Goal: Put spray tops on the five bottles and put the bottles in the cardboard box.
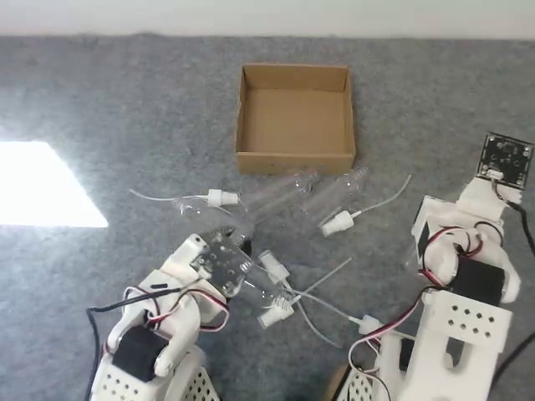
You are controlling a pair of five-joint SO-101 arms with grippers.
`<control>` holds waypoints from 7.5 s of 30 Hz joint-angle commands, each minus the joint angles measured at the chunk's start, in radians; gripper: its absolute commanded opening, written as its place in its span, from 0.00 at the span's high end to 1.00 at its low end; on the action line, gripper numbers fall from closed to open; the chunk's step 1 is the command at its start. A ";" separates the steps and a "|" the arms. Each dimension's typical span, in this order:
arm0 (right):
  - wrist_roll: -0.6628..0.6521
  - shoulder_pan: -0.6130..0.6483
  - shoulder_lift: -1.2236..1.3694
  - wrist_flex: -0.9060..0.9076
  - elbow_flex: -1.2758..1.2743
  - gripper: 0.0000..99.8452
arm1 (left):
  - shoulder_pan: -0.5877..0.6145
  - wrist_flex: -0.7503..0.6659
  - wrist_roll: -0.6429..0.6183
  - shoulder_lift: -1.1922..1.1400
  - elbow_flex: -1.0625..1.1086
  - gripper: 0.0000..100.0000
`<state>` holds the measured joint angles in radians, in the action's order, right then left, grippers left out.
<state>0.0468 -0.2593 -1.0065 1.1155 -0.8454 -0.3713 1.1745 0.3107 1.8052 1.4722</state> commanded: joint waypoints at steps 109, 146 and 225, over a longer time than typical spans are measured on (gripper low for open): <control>0.006 -0.114 -0.031 -0.024 0.026 0.85 | 0.000 0.210 0.064 -1.040 -0.746 0.81; 0.003 -0.116 -0.031 -0.036 0.025 0.85 | -0.252 0.330 0.212 -2.179 -1.538 0.81; 0.009 0.665 -0.033 -0.064 0.138 0.85 | 0.245 0.577 0.008 -1.188 -1.589 0.98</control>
<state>0.0499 0.3099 -1.0065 1.1032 -0.7779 -0.1473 1.7223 0.3337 0.5516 -0.1097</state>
